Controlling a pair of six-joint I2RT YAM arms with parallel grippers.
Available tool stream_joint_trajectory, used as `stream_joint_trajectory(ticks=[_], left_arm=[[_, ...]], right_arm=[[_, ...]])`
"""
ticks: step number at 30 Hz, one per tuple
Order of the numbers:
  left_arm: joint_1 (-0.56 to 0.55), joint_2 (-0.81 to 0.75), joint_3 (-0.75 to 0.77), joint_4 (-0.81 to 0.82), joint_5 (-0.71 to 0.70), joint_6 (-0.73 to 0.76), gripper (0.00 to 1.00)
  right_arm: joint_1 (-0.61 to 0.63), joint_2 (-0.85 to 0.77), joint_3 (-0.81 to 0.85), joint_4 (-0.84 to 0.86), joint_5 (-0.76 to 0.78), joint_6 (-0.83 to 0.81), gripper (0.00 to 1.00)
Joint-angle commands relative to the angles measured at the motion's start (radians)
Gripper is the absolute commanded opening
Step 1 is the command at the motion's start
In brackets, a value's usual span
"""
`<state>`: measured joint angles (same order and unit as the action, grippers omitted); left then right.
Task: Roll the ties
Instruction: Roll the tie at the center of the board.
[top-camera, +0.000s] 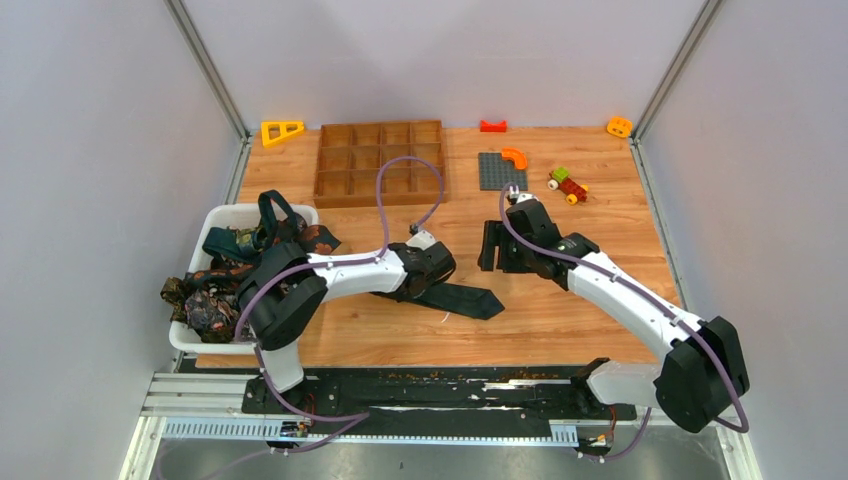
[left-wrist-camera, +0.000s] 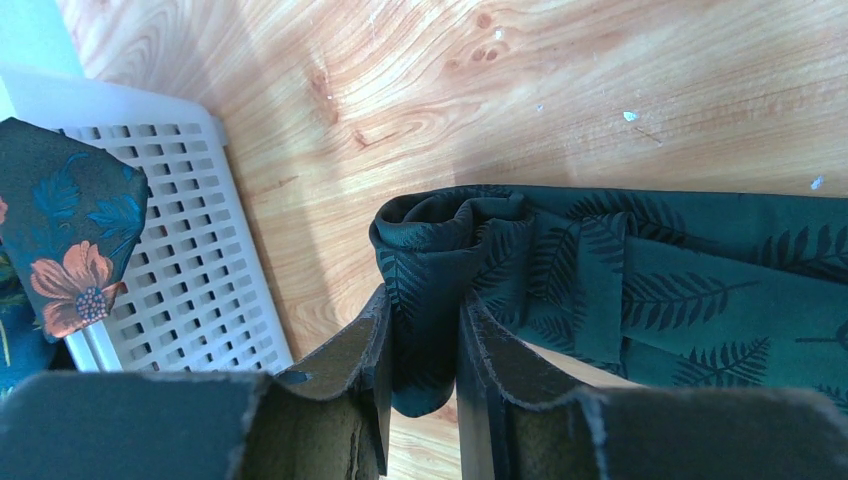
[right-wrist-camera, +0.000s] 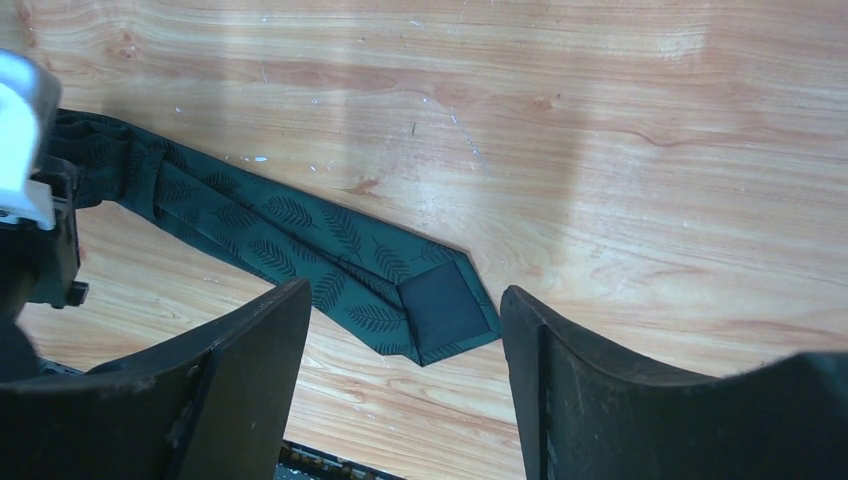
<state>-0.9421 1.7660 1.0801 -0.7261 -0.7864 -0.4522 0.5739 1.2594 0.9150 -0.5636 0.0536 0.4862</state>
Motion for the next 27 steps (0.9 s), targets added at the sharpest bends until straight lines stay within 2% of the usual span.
stream_joint_trajectory(ticks=[1, 10, 19, 22, 27], left_arm=[[-0.031, 0.046, 0.055, -0.056, -0.078, -0.059, 0.23], [-0.104, 0.119, 0.126, -0.092, -0.067, -0.094, 0.23], [-0.129, 0.190, 0.180, -0.095, -0.020, -0.096, 0.26], [-0.130, 0.194, 0.185, -0.078, 0.012, -0.091, 0.30], [-0.130, 0.180, 0.180, -0.029, 0.104, -0.073, 0.46]], right_arm=[[-0.012, -0.051, 0.010, -0.014, 0.025, -0.019, 0.70], [-0.020, -0.073, 0.007, -0.024, 0.022, -0.019, 0.70], [-0.023, -0.075, 0.002, -0.027, 0.022, -0.018, 0.70], [-0.024, -0.074, 0.001, -0.024, 0.017, -0.015, 0.70], [-0.023, -0.071, 0.005, -0.024, 0.009, -0.013, 0.70]])
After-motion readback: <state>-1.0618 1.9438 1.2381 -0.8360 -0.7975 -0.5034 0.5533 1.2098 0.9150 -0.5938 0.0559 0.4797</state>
